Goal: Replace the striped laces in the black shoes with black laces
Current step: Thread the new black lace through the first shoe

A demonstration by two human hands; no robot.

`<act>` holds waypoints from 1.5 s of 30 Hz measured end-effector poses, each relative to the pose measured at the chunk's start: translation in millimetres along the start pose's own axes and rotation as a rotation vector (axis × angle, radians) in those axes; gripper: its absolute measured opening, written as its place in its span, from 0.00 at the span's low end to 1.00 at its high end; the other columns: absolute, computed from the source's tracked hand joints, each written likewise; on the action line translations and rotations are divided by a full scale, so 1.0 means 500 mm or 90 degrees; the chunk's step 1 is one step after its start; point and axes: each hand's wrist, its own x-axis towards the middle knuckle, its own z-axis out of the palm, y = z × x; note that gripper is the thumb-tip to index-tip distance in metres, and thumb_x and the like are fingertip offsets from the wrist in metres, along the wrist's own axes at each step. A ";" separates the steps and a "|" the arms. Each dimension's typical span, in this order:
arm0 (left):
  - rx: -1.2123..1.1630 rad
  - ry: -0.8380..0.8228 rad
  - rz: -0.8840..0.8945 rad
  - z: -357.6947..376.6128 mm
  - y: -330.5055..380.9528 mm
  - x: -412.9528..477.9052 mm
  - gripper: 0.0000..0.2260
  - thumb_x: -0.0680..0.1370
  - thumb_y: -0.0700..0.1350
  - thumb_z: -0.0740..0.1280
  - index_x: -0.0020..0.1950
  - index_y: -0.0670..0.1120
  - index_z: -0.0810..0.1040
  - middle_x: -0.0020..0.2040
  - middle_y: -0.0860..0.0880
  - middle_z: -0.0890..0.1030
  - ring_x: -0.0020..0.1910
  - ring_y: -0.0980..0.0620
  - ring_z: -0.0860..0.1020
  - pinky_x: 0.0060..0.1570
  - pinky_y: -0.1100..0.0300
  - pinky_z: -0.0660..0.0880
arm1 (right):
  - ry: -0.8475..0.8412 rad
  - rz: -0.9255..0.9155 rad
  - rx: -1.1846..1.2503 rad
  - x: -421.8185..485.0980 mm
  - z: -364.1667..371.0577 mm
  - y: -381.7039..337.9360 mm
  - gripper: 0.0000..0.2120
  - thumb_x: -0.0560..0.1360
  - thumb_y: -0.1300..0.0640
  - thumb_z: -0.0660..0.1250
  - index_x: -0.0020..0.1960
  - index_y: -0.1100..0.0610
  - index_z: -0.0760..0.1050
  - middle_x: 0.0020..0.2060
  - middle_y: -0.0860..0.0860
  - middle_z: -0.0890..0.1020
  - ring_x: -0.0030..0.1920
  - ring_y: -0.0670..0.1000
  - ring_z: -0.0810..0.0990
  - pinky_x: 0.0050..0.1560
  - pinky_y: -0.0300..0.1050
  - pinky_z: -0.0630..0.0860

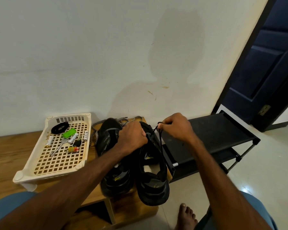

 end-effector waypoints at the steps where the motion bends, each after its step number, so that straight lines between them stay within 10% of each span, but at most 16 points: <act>1: 0.000 0.000 0.001 0.000 0.000 -0.001 0.03 0.72 0.44 0.76 0.39 0.51 0.84 0.39 0.58 0.82 0.43 0.54 0.82 0.50 0.51 0.82 | 0.004 -0.005 0.030 0.001 -0.010 0.006 0.13 0.78 0.50 0.72 0.41 0.59 0.86 0.33 0.52 0.85 0.32 0.48 0.77 0.34 0.39 0.71; 11: -0.072 0.005 0.038 -0.028 -0.007 0.006 0.03 0.77 0.51 0.73 0.47 0.53 0.84 0.51 0.55 0.84 0.50 0.54 0.81 0.54 0.53 0.79 | 0.039 -0.045 0.159 -0.028 -0.036 -0.016 0.23 0.80 0.38 0.65 0.50 0.56 0.86 0.47 0.52 0.88 0.48 0.51 0.85 0.54 0.51 0.80; 15: -0.247 0.072 0.069 -0.087 -0.001 0.010 0.08 0.81 0.49 0.69 0.49 0.47 0.86 0.47 0.55 0.86 0.41 0.58 0.83 0.44 0.66 0.77 | -0.015 0.049 0.287 -0.029 -0.038 -0.024 0.14 0.85 0.56 0.60 0.58 0.59 0.84 0.44 0.51 0.86 0.40 0.43 0.81 0.39 0.38 0.74; 18: -0.461 -0.076 0.041 -0.124 0.015 -0.003 0.16 0.84 0.52 0.65 0.49 0.43 0.86 0.45 0.48 0.88 0.40 0.50 0.86 0.40 0.61 0.82 | -0.034 0.140 0.491 -0.032 -0.039 -0.029 0.09 0.81 0.67 0.64 0.57 0.65 0.81 0.41 0.56 0.87 0.30 0.43 0.79 0.29 0.36 0.74; 29: -0.547 -0.365 0.078 -0.128 0.071 -0.041 0.14 0.80 0.45 0.71 0.64 0.39 0.79 0.51 0.42 0.87 0.50 0.47 0.86 0.52 0.53 0.83 | 0.031 0.163 0.912 -0.026 -0.013 -0.083 0.18 0.80 0.74 0.62 0.67 0.61 0.71 0.57 0.65 0.82 0.50 0.59 0.88 0.43 0.45 0.85; 37: -0.449 -0.228 0.143 -0.164 0.018 -0.012 0.10 0.82 0.37 0.67 0.61 0.39 0.83 0.48 0.46 0.87 0.39 0.55 0.82 0.37 0.66 0.78 | 0.091 0.137 0.567 -0.018 -0.007 -0.056 0.12 0.80 0.67 0.68 0.62 0.62 0.74 0.51 0.63 0.84 0.46 0.54 0.88 0.47 0.51 0.86; 41: -0.355 -0.127 0.150 -0.157 -0.013 -0.005 0.05 0.79 0.43 0.73 0.51 0.42 0.85 0.41 0.49 0.88 0.37 0.49 0.86 0.38 0.63 0.80 | 0.042 0.092 0.037 -0.028 -0.002 -0.034 0.16 0.82 0.44 0.66 0.48 0.57 0.81 0.41 0.55 0.85 0.37 0.54 0.86 0.45 0.55 0.85; 45: -0.336 -0.076 0.142 -0.149 -0.021 0.004 0.07 0.76 0.49 0.76 0.45 0.45 0.86 0.37 0.50 0.87 0.33 0.53 0.85 0.33 0.66 0.78 | 0.014 -0.062 -0.004 -0.024 -0.008 -0.040 0.11 0.79 0.49 0.72 0.60 0.50 0.83 0.56 0.49 0.86 0.57 0.47 0.83 0.59 0.46 0.79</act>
